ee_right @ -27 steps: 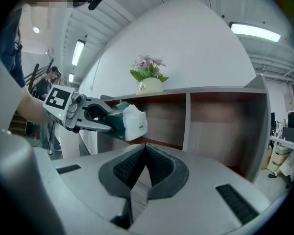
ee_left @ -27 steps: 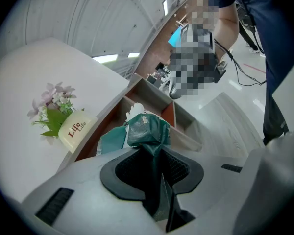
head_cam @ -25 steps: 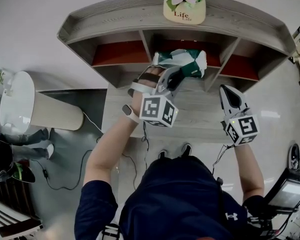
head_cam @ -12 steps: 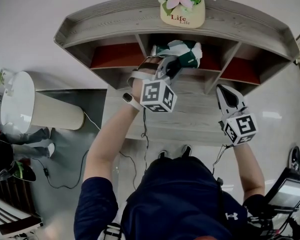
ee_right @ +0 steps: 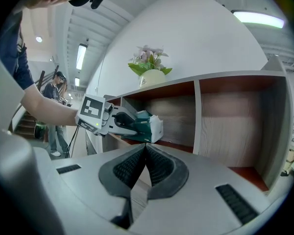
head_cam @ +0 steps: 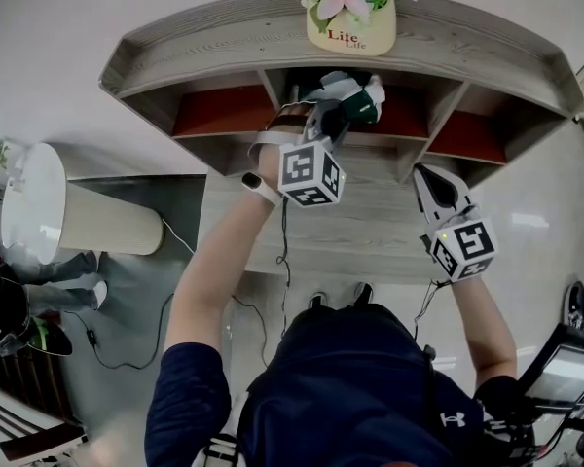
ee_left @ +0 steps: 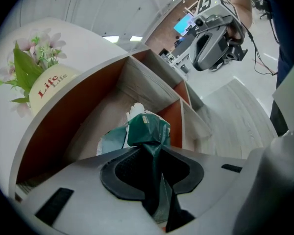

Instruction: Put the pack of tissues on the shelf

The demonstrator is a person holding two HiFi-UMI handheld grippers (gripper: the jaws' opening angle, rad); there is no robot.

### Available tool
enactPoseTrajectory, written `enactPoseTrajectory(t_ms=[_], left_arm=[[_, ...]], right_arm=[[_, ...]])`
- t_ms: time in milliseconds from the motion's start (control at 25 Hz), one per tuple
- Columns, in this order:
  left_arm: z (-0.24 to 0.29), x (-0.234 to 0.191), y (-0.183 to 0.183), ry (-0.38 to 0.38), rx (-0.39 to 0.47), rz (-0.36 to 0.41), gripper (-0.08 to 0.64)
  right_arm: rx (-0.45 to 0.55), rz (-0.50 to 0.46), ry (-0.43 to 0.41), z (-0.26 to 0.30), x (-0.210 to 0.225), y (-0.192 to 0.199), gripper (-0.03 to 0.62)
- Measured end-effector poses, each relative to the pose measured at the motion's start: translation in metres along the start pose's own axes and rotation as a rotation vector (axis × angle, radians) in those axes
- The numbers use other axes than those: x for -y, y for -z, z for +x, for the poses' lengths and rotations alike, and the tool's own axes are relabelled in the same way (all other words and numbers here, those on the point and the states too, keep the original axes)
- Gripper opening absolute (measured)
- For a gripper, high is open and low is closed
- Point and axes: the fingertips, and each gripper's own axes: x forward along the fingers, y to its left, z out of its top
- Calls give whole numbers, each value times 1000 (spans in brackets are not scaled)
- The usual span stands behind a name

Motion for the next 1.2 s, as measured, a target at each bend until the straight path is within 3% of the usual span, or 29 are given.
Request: enactPoseTrajectory(t_ms=[600,880,1200], left_arm=[[23,5,21,6,-141,-39,133],[16,-9,14,-50,-117,-85,273],[-13,-10,-2,-110,-58,-107,284]], right_arm=[[-4,43,26,-12,3,7,3],[-2,47,40,-17,5,7,3],[-1,46,42,-22,0,4,3]])
